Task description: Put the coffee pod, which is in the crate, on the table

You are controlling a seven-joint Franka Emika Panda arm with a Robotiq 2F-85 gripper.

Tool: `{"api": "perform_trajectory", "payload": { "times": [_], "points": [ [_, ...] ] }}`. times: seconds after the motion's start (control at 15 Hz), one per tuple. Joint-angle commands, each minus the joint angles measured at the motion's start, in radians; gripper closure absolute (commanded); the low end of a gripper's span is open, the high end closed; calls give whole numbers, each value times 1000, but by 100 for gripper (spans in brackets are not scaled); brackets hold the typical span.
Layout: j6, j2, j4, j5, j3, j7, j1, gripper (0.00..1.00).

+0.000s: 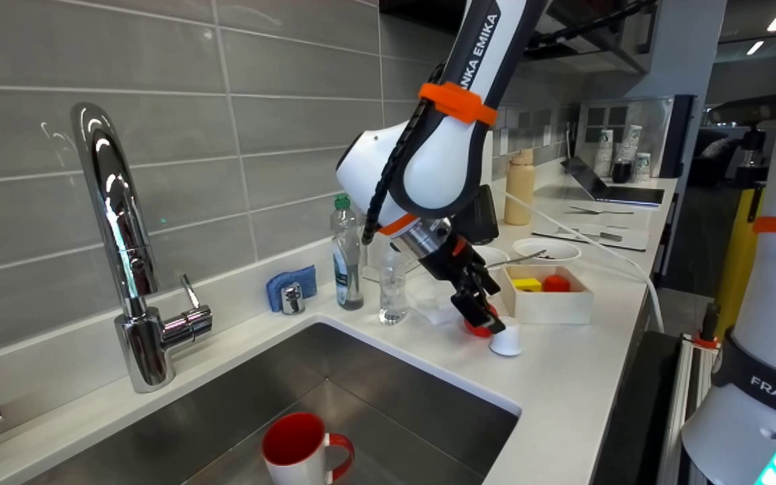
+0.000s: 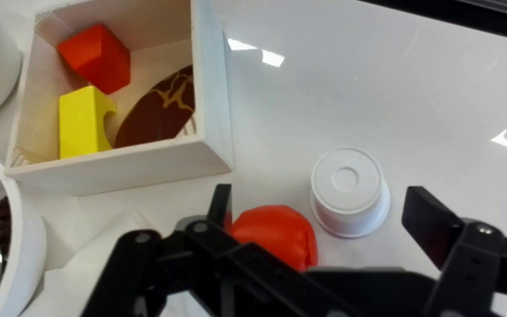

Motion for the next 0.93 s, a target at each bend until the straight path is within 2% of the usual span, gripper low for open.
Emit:
{"api": "perform_trajectory", "payload": {
  "times": [0.0, 0.47, 0.87],
  "points": [
    [-33, -165, -59, 66, -25, -63, -34, 0],
    [-22, -364, -77, 317, -103, -63, -100, 0],
    [9, -445, -80, 350, -107, -8, -114, 0]
  ]
}}
